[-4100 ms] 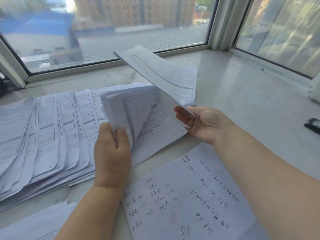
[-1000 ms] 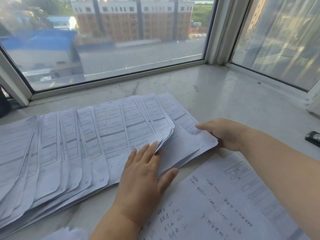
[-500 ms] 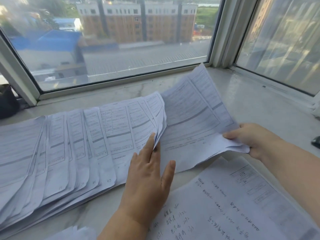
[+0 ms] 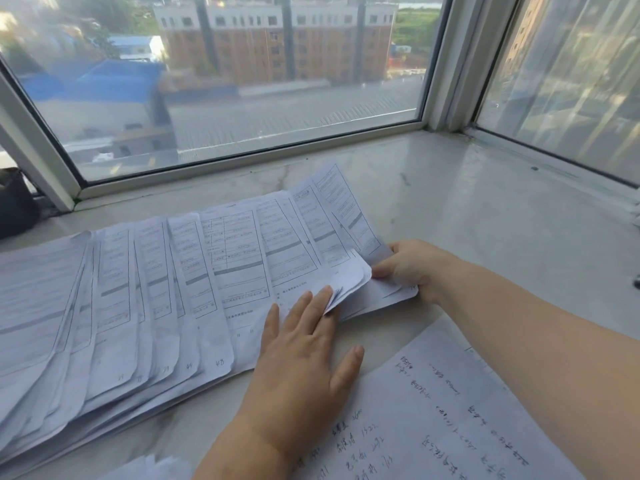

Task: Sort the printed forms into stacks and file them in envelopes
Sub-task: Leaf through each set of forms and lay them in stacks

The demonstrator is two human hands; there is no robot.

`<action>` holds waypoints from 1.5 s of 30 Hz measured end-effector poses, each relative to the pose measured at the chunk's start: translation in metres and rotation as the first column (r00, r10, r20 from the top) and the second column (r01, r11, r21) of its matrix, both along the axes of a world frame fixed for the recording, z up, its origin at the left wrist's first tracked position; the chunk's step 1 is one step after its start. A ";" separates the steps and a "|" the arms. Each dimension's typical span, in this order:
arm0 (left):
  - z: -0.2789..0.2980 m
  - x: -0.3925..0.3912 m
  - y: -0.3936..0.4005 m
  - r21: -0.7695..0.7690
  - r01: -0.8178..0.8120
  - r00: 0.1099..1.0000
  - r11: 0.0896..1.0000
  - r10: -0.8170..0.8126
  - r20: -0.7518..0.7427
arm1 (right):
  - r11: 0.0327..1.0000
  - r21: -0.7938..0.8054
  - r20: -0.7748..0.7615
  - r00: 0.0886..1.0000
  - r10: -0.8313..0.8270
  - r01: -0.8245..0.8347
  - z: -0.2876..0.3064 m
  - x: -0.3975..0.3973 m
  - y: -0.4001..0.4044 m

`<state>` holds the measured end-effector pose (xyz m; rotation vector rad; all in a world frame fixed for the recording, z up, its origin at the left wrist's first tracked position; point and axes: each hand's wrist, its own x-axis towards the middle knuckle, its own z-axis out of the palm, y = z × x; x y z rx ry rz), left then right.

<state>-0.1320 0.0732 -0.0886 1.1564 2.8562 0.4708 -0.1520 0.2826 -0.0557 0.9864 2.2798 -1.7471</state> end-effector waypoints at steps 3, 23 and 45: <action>-0.001 0.000 0.000 0.012 0.004 1.000 1.000 -0.004 0.021 | 0.998 -0.054 0.040 0.999 0.035 -0.033 0.001 -0.005 0.004; 0.069 0.026 -0.019 0.046 0.036 0.999 0.998 -0.038 0.035 | 0.994 0.066 -0.162 0.982 0.098 -0.088 0.056 0.248 -0.121; 0.030 0.281 -0.283 0.318 -0.107 0.959 0.942 0.013 0.283 | 0.930 -0.263 -0.028 0.965 0.260 -0.258 0.015 0.344 -0.277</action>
